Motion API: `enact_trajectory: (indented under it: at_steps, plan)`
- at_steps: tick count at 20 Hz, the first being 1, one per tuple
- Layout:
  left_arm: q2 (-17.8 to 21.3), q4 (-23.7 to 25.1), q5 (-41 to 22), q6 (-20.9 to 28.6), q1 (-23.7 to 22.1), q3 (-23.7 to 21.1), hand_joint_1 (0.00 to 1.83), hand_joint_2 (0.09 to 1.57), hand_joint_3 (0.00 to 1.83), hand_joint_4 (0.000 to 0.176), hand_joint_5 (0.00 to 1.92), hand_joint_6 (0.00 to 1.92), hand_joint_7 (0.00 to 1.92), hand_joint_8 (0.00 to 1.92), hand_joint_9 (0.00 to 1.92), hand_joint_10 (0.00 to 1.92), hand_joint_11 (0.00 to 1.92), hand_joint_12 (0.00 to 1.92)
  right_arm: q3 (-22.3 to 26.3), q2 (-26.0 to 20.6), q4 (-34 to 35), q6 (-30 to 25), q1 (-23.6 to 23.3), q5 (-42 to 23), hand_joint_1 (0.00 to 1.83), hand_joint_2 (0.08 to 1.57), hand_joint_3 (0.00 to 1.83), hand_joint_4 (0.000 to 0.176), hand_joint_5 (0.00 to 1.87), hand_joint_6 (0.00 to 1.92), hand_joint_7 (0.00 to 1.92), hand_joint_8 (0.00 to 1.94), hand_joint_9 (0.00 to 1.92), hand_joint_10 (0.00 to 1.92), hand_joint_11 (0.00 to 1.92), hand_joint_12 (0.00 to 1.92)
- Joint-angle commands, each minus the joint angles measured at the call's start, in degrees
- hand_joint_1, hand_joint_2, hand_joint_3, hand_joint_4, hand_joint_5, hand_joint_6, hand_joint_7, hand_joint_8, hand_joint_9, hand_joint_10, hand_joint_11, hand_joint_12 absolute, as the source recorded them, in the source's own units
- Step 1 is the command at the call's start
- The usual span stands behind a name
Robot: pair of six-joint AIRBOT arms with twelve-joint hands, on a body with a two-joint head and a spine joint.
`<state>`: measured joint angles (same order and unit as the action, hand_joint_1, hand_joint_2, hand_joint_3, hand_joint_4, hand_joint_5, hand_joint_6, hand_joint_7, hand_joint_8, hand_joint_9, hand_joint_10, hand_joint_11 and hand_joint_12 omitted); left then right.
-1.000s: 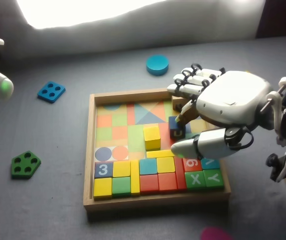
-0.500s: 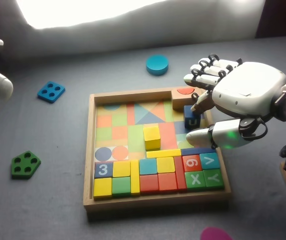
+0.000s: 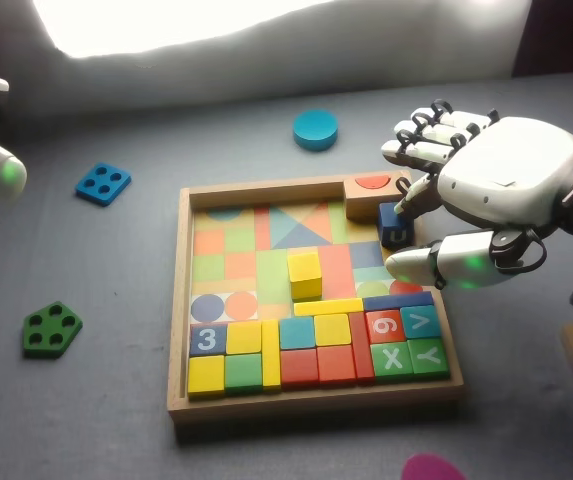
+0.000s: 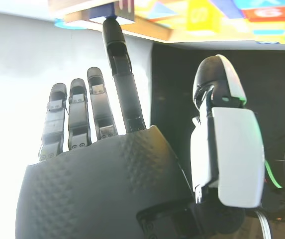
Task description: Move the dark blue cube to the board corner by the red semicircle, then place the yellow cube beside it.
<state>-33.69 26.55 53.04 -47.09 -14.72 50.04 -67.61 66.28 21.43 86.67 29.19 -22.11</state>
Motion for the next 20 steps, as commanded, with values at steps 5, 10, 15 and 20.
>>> enact_trajectory:
  at_steps: [5,10,15,20]
  plan:
    - [0.4,2.2,-4.5,-0.2,-0.6,-0.1,0.0,1.13,0.0,0.063,0.0,0.0,0.0,0.0,0.0,0.0,0.0,0.2,-2.3,0.8,-0.1,0.5,0.5,-3.8,0.0,1.14,0.0,0.0,0.79,0.01,0.12,0.01,0.0,0.0,0.0,0.0]
    - [0.4,2.2,-4.5,-0.2,-0.6,-0.1,0.0,1.12,0.0,0.066,0.0,0.0,0.0,0.0,0.0,0.0,0.0,0.23,-3.7,1.8,-0.1,0.5,0.4,-4.8,0.0,1.14,0.0,0.0,0.81,0.02,0.13,0.01,0.0,0.0,0.0,0.0]
    - [0.4,2.4,-4.5,-0.2,-0.6,-0.1,0.0,1.12,0.0,0.057,0.0,0.0,0.0,0.0,0.0,0.0,0.0,0.45,-3.7,1.8,-0.1,0.5,-0.2,-4.7,0.0,1.14,0.0,0.0,0.8,0.01,0.11,0.0,0.0,0.0,0.0,0.0]
    - [0.4,2.4,-4.5,-0.2,-0.6,-0.1,0.0,1.12,0.0,0.054,0.0,0.0,0.0,0.0,0.0,0.0,0.0,0.24,-3.0,1.2,-0.1,0.2,-1.8,-5.6,0.0,1.14,0.0,0.0,0.81,0.01,0.13,0.01,0.0,0.0,0.0,0.0]
